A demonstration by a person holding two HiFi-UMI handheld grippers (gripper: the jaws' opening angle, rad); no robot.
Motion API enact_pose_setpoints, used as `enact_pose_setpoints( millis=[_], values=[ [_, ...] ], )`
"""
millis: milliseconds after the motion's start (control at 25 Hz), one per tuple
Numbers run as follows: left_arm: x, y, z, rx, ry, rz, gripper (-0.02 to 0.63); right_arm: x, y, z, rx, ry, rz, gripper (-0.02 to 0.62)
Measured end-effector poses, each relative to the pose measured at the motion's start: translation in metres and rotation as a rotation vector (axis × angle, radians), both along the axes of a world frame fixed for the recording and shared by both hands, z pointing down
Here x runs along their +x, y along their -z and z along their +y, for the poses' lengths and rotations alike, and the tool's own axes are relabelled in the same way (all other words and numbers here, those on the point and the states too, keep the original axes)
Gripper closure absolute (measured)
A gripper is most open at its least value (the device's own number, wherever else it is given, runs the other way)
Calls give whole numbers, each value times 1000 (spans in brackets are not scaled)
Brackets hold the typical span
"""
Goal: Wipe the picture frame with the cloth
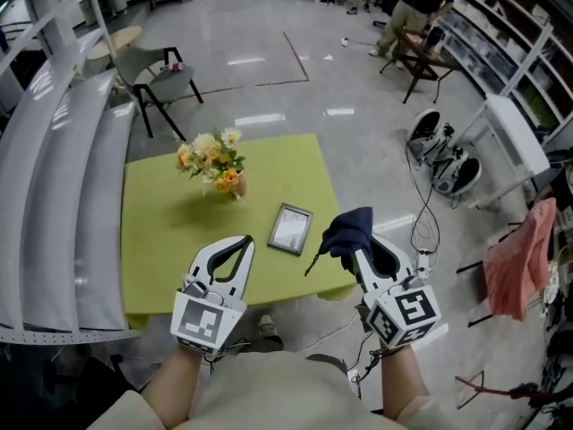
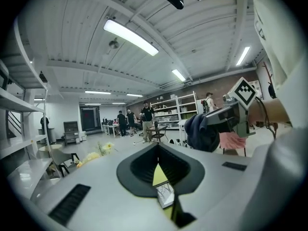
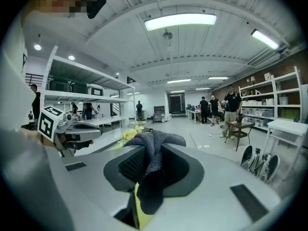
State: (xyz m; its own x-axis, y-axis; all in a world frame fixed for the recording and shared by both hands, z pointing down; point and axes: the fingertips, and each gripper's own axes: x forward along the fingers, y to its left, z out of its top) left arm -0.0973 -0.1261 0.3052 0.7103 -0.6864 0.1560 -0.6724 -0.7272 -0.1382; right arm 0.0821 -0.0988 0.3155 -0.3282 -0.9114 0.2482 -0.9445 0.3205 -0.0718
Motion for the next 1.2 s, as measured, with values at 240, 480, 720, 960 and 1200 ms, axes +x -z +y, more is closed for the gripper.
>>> enact_pose_setpoints(
  millis=[240, 480, 720, 960, 1200],
  values=[
    [4, -22, -39, -24, -30, -7, 598, -8, -22, -43, -51, 2, 19, 506],
    [10, -64, -62, -114, -13, -39, 598, -4, -52, -71, -120, 33, 31, 506],
    [30, -112, -77, -205, 4, -97, 598, 0, -90, -103, -188, 121, 38, 505],
    [48, -169, -95, -321, 43, -123, 598, -3, -132, -142, -234, 236, 56, 505],
    [58, -228, -110, -418, 72, -164, 598, -19, -180, -176, -281, 339, 77, 505]
  ],
)
